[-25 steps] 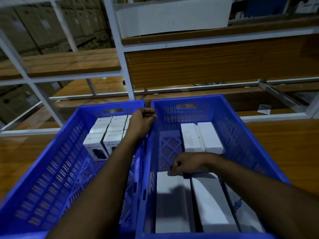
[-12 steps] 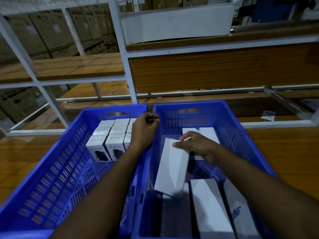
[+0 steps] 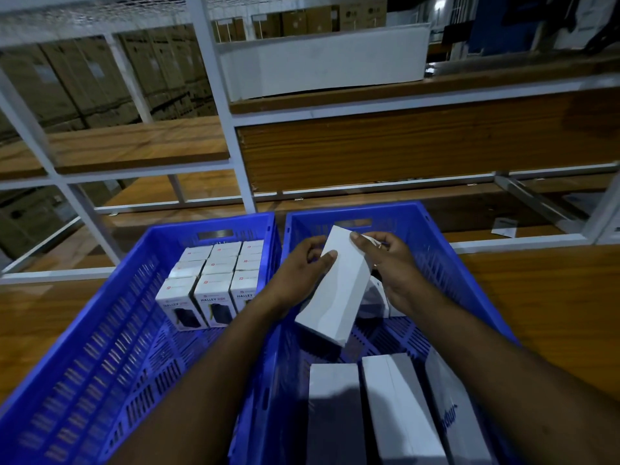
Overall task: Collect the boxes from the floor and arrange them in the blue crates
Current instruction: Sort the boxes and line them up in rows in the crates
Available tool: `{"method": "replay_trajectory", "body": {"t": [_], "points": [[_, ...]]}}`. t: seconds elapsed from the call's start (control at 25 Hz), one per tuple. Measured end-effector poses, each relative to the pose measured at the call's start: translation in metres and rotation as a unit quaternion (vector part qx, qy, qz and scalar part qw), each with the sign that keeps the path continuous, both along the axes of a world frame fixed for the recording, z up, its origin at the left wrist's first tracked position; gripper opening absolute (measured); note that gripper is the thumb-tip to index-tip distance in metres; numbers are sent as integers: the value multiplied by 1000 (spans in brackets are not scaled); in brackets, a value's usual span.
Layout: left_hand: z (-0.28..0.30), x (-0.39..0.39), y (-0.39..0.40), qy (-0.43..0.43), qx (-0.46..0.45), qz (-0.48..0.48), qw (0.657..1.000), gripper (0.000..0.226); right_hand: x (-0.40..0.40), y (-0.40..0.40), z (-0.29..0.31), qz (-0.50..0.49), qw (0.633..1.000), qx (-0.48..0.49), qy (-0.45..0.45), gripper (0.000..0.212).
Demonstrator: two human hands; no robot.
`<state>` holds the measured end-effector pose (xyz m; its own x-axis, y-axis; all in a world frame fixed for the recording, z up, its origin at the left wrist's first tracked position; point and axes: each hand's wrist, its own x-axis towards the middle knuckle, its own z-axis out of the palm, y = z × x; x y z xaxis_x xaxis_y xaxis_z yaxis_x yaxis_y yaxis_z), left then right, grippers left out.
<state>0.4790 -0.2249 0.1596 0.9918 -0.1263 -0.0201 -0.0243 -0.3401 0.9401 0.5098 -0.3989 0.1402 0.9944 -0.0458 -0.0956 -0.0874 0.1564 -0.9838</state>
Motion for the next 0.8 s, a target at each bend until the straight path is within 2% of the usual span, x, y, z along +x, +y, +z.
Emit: {"method": "replay_trajectory", "body": {"t": [0.08,0.24,0.36,0.56,0.68,0.8], "points": [[-1,-3,-7,42,-14,4,999,39,-4,0,4,22,999,31,6,47],[7,-1,-3,178,-211,73,958,39,-10,-1,10,79,988,131,-13,31],[7,1,0,174,-233,73,954,35,-12,3,8,104,986,127,-22,34],[8,-1,0,193,-249,71,946,34,-12,4,7,88,987,130,-14,37],[6,0,-1,167,-262,85,947,31,-11,5,5,62,996,64,14,31],[3,6,-4,105,-275,133,947,45,-11,6,-1,83,992,-12,94,46]]}}
